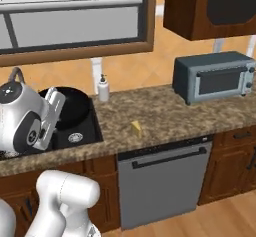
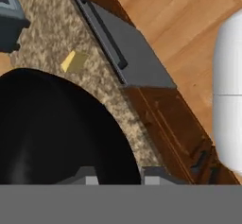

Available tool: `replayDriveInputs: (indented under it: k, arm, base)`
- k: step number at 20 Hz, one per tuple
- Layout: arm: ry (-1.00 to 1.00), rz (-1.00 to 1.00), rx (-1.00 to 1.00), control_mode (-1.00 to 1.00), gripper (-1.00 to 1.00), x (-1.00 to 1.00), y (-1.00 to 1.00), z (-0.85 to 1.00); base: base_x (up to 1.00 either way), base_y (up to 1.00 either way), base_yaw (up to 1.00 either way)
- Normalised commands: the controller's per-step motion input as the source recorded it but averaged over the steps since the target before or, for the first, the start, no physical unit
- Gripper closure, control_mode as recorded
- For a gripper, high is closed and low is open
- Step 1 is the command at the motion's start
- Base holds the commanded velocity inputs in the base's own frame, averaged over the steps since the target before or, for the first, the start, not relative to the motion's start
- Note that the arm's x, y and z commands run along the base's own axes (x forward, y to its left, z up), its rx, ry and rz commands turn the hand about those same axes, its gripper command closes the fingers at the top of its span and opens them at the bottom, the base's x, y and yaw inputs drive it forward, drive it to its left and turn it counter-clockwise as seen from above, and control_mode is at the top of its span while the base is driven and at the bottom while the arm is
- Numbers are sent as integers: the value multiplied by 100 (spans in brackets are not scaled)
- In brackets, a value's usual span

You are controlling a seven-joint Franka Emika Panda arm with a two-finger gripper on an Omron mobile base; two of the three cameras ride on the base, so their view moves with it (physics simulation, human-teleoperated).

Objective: Pick the bell pepper from the sink and place it in the bowl. Then pick the bowl and place it in the microwave. Then close the microwave door and press the start button.

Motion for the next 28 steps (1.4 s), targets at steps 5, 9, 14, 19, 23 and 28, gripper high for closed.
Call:
replayDriveInputs:
  k: [5, 9, 14, 19, 23, 28]
  arm:
    - [0, 0, 0, 100, 100, 0, 0, 0]
    - [0, 0, 0, 100, 100, 0, 0, 0]
    - [0, 0, 0, 100, 100, 0, 0, 0]
    - [0, 0, 0, 100, 100, 0, 0, 0]
    - [0, 0, 0, 100, 100, 0, 0, 0]
    - [0, 0, 0, 100, 100, 0, 0, 0]
  base:
    - [-21, 0, -92]
    - [-15, 0, -96]
    - [6, -25, -81]
    - [95, -96, -29]
    - [99, -100, -14]
    - [98, -100, -13]
